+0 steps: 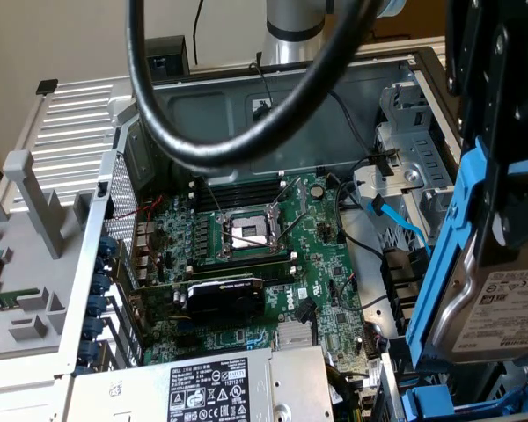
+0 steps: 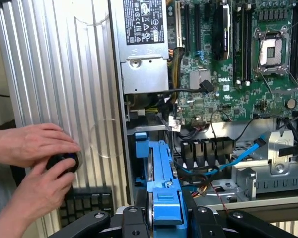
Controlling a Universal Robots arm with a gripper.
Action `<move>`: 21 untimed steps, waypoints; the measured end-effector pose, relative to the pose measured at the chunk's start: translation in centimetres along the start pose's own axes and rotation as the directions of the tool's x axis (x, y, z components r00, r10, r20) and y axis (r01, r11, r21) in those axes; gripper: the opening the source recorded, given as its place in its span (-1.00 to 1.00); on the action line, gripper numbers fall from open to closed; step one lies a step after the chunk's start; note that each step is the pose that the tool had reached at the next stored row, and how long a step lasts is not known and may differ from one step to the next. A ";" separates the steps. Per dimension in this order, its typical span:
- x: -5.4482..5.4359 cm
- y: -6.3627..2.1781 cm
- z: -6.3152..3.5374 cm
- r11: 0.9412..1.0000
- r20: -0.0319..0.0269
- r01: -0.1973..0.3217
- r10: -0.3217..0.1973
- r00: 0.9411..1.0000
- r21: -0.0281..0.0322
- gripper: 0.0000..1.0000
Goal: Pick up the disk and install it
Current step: 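Insert the disk into the insertion slot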
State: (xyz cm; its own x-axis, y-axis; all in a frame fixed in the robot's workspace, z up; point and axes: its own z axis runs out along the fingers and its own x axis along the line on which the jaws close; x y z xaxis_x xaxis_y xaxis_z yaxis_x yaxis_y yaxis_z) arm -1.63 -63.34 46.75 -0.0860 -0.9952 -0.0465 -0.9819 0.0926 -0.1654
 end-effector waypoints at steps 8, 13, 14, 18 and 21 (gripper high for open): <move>-0.4 0.17 0.54 1.000 0.000 0.001 -0.001 1.000 0.000 -0.26; -0.6 0.21 0.63 1.000 0.002 0.013 -0.013 1.000 -0.001 -0.26; -0.6 0.22 0.62 1.000 0.003 0.017 -0.017 1.000 -0.001 -0.26; -0.6 0.21 0.64 0.999 0.005 0.033 -0.033 0.999 -0.001 -0.26; -0.6 0.21 0.63 0.999 0.006 0.036 -0.036 0.999 -0.002 -0.26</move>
State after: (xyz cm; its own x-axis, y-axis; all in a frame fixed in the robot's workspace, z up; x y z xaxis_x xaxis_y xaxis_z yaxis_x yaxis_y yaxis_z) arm -1.68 -62.74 46.12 -0.0494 -0.9977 -0.0465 -0.9846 0.0565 -0.1654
